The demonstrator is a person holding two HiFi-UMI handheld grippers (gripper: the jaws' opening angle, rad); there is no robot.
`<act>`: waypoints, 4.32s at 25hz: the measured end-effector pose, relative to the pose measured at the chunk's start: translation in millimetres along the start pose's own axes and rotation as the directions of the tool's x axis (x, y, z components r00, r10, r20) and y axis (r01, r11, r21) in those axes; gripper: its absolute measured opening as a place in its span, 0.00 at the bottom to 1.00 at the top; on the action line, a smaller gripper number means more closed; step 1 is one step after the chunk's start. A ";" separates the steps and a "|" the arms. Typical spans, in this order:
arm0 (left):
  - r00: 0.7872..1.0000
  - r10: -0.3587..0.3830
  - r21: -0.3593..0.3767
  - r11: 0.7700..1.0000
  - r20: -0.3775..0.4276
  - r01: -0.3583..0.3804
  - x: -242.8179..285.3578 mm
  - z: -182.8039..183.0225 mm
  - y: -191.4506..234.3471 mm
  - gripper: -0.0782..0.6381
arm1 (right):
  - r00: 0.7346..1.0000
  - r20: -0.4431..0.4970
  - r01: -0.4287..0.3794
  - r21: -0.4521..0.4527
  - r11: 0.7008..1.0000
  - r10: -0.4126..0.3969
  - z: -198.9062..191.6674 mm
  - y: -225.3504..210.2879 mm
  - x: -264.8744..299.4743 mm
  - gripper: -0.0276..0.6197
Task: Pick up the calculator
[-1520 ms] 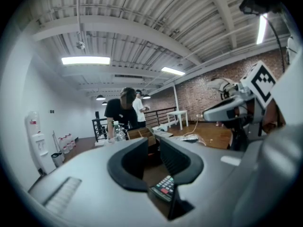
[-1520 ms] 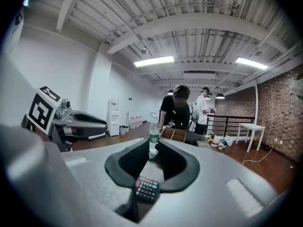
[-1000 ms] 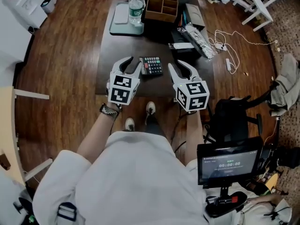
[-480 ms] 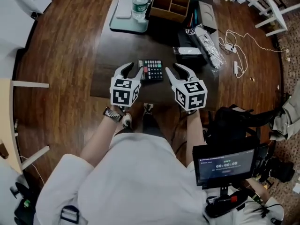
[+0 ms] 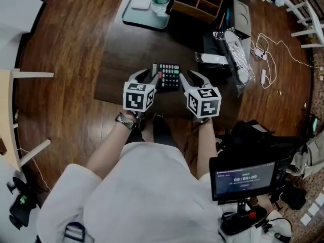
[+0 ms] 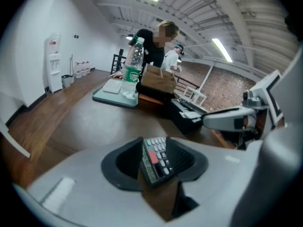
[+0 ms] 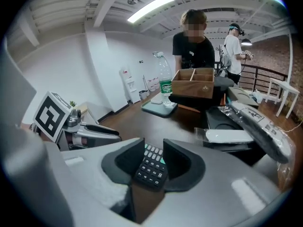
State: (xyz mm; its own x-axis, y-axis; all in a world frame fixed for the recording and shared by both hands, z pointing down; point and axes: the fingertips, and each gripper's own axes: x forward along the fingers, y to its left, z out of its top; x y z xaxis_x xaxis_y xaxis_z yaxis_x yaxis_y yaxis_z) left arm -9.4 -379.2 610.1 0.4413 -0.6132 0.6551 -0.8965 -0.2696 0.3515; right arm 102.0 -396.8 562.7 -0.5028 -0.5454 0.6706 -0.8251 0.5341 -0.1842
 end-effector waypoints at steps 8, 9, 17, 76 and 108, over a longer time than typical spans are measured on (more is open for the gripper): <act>0.996 0.048 -0.131 0.990 -0.077 -0.057 28.1 -23.6 16.3 0.35 | 0.994 -0.101 -0.028 0.040 0.999 0.032 -26.5 -19.3 30.6 0.23; 0.996 0.043 -0.155 0.986 -0.083 -0.056 31.4 -26.7 16.9 0.35 | 0.993 -0.110 -0.031 0.042 0.999 0.036 -29.4 -22.1 34.5 0.23; 0.993 0.033 -0.295 0.953 -0.112 -0.065 45.0 -51.2 26.0 0.35 | 0.985 -0.159 -0.053 0.043 0.998 0.059 -43.0 -36.4 58.0 0.23; 0.886 -0.459 -0.325 0.829 0.070 0.455 -25.4 6.5 -9.0 0.21 | 0.955 0.069 -0.297 0.221 0.929 0.289 0.9 1.4 7.1 0.21; 0.693 -0.713 0.320 0.684 0.106 0.655 -206.0 84.3 -118.3 0.21 | 0.812 0.578 0.051 0.070 0.996 -0.083 73.3 102.2 -229.3 0.21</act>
State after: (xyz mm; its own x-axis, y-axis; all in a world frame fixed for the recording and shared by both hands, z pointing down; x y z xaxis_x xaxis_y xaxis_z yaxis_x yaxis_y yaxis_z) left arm 2.5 -283.6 377.2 0.9409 -0.3114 0.1329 -0.3370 -0.8239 0.4556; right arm 114.1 -264.5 337.5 -0.4891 -0.8601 0.1449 -0.8659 0.4587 -0.1998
